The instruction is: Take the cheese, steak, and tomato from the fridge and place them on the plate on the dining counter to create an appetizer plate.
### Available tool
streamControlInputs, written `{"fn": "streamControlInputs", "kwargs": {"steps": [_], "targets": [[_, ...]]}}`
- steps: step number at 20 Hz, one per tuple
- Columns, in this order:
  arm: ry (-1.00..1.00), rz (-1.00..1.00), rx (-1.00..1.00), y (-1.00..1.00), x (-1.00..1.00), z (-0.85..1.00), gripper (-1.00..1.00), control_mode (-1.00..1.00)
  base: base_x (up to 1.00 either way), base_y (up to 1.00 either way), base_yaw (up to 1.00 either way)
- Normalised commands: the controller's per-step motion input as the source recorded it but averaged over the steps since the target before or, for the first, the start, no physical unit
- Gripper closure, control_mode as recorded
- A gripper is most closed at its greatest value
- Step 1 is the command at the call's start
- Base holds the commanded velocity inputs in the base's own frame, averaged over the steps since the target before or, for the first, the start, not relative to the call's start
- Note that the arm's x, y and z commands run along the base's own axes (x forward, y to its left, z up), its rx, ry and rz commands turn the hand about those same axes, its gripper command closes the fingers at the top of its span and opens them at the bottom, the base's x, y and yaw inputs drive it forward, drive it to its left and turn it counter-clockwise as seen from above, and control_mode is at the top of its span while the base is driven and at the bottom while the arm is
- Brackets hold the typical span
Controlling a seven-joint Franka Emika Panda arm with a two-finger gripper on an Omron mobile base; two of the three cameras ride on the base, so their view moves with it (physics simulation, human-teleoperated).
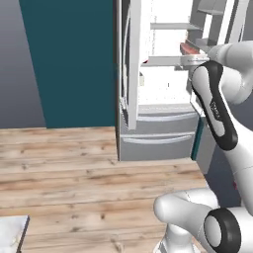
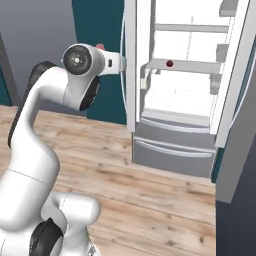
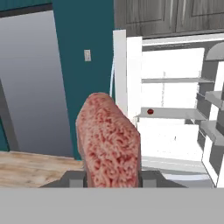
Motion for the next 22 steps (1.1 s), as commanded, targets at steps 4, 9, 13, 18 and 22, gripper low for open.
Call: {"fn": "streamControlInputs", "kwargs": {"steps": [4, 9, 13, 18, 22], "targets": [[0.0, 0.0, 0.0, 0.0, 0.0, 0.0, 1.0, 1.0, -1.0, 0.7, 0.02], [0.0, 0.0, 0.0, 0.0, 0.0, 0.0, 1.0, 1.0, -1.0, 0.29, 0.02], [0.0, 0.0, 0.0, 0.0, 0.0, 0.0, 1.0, 1.0, -1.0, 0.0, 0.01], [0.0, 0.0, 0.0, 0.0, 0.0, 0.0, 1.0, 1.0, -1.0, 0.01, 0.0], [0.0, 0.0, 0.0, 0.0, 0.0, 0.0, 1.0, 1.0, -1.0, 0.16, 0.0]]}}
